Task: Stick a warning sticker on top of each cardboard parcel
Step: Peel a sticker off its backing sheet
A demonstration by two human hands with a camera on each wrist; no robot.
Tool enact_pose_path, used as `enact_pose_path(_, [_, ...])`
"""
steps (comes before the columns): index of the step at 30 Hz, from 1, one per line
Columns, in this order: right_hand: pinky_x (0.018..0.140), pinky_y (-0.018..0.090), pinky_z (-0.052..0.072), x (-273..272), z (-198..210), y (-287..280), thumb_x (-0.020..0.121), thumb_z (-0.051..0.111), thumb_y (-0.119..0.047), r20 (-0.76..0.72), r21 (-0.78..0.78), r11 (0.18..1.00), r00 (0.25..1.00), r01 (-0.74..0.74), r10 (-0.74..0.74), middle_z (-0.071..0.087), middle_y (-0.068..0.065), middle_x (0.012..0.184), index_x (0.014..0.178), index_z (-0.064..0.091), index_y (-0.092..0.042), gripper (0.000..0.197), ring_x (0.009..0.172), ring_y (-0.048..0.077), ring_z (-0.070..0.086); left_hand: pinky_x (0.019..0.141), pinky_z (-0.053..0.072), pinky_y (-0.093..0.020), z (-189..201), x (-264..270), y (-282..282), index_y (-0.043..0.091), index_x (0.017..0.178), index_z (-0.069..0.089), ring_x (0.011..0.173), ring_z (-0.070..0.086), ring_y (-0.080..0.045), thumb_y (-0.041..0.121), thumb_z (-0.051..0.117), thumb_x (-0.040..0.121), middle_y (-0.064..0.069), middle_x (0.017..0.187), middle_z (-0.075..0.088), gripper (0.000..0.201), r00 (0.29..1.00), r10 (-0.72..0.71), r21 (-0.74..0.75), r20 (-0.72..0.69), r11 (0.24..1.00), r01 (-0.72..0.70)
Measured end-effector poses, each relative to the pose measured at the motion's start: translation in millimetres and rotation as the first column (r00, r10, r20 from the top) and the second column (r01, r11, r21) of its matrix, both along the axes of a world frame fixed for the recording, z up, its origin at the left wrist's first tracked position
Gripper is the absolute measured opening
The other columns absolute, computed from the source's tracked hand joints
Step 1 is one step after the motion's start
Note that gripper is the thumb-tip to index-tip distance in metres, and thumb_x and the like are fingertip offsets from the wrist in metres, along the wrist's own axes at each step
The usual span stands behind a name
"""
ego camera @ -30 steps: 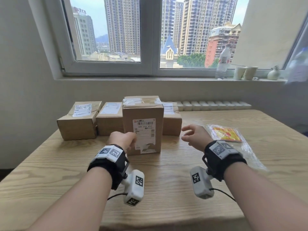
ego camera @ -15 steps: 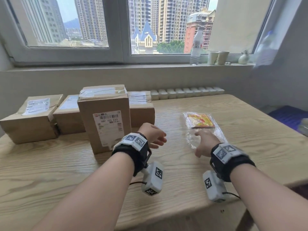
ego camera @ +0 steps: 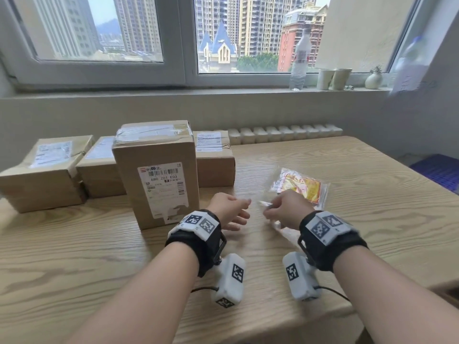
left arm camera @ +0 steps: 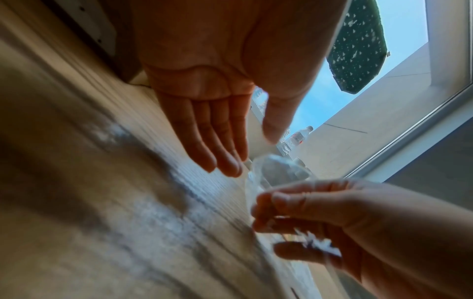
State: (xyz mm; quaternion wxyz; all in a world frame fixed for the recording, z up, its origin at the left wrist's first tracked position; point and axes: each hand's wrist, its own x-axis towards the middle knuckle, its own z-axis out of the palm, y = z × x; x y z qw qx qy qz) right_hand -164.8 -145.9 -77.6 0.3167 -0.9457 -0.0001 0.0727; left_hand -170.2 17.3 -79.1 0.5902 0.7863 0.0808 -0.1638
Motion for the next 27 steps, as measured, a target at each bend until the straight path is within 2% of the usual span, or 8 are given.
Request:
enact_pose_path(2, [0.066, 0.025, 0.058, -3.6, 4.3, 13.5, 0.088, 0.066, -0.017, -0.079, 0.170, 0.980, 0.989, -0.109, 0.123, 0.071, 0.005, 0.077, 0.079, 0.072, -0.009, 0.013, 0.072, 0.014, 0.067, 0.067, 0.059, -0.033, 1.4, -2.4, 3.4, 0.006, 0.105, 0.059, 0.081, 0.070, -0.021, 0.048, 0.059, 0.089, -0.012, 0.094, 0.070, 0.045, 0.999, 0.013, -0.046, -0.047, 0.999, -0.015])
enact_pose_path(4, [0.077, 0.031, 0.059, -7.8, 9.8, 21.8, 0.091, 0.063, -0.022, -0.129, 0.268, 0.946, 0.967, -0.180, 0.221, 0.075, 0.012, 0.089, 0.089, 0.074, -0.002, 0.023, 0.083, 0.018, 0.071, 0.067, 0.060, -0.035, 1.4, -4.6, 8.8, 0.007, 0.106, 0.058, 0.082, 0.072, -0.025, 0.048, 0.063, 0.086, -0.015, 0.098, 0.069, 0.046, 0.996, 0.039, -0.052, -0.076, 0.998, -0.043])
enact_pose_path(8, [0.082, 0.035, 0.059, -12.5, 12.3, 21.7, 0.093, 0.058, -0.039, -0.136, 0.368, 0.923, 0.975, -0.113, 0.173, 0.074, 0.012, 0.101, 0.104, 0.070, -0.002, 0.040, 0.094, 0.023, 0.072, 0.077, 0.060, -0.039, -2.6, -8.6, 20.3, 0.004, 0.125, 0.055, 0.078, 0.071, -0.021, -0.003, 0.062, 0.084, -0.013, 0.093, 0.070, 0.042, 0.998, 0.046, 0.038, -0.042, 0.998, -0.045])
enact_pose_path(11, [0.088, 0.033, 0.056, -15.2, 8.8, 12.6, 0.085, 0.069, -0.039, 0.008, 0.034, 0.987, 0.987, -0.160, 0.159, 0.071, 0.003, 0.110, 0.112, 0.069, -0.012, 0.038, 0.098, 0.016, 0.067, 0.072, 0.061, -0.034, -2.0, -13.9, 25.2, 0.006, 0.126, 0.052, 0.071, 0.070, -0.015, -0.016, 0.062, 0.079, -0.011, 0.085, 0.070, 0.053, 0.998, 0.056, 0.055, -0.041, 0.997, -0.054])
enact_pose_path(15, [0.097, 0.032, 0.047, -26.1, 4.6, 19.2, 0.069, 0.079, -0.052, -0.175, -0.344, 0.888, 0.950, -0.306, 0.259, 0.056, -0.003, 0.127, 0.129, 0.055, -0.020, 0.072, 0.113, 0.016, 0.055, 0.061, 0.056, -0.024, 2.2, -20.1, 27.6, 0.004, 0.124, 0.050, 0.065, 0.066, -0.017, -0.018, 0.060, 0.082, -0.015, 0.083, 0.066, 0.048, 0.997, 0.081, 0.000, -0.013, 0.997, -0.081])
enact_pose_path(17, [0.091, 0.029, 0.048, -28.6, 2.1, 24.0, 0.069, 0.080, -0.048, -0.157, -0.400, 0.867, 0.954, -0.298, 0.255, 0.059, -0.002, 0.121, 0.122, 0.057, -0.016, 0.067, 0.106, 0.016, 0.056, 0.062, 0.057, -0.025, 2.7, -20.2, 27.2, 0.003, 0.121, 0.050, 0.067, 0.065, -0.020, -0.019, 0.058, 0.082, -0.018, 0.086, 0.063, 0.045, 0.995, 0.102, -0.032, -0.007, 0.994, -0.102])
enact_pose_path(22, [0.074, 0.024, 0.049, -23.7, 4.2, 22.7, 0.086, 0.063, -0.018, -0.044, -0.379, 0.900, 0.976, -0.214, 0.213, 0.068, 0.001, 0.100, 0.089, 0.068, -0.015, 0.007, 0.089, 0.014, 0.061, 0.061, 0.060, -0.026, 1.4, -18.2, 29.0, 0.002, 0.112, 0.050, 0.068, 0.067, -0.019, -0.018, 0.061, 0.081, -0.016, 0.090, 0.062, 0.039, 0.992, 0.115, 0.068, 0.053, 0.991, -0.118])
enact_pose_path(27, [0.072, 0.033, 0.060, -16.9, 17.0, 12.2, 0.085, 0.062, -0.016, 0.113, -0.048, 0.998, 0.993, 0.033, -0.027, 0.067, -0.003, 0.077, 0.071, 0.064, -0.021, 0.015, 0.073, 0.015, 0.067, 0.074, 0.060, -0.038, -3.4, -13.7, 34.4, 0.018, 0.083, 0.044, 0.078, 0.069, -0.022, -0.009, 0.061, 0.077, -0.011, 0.098, 0.066, 0.032, 0.982, 0.104, 0.313, 0.159, 0.938, -0.150])
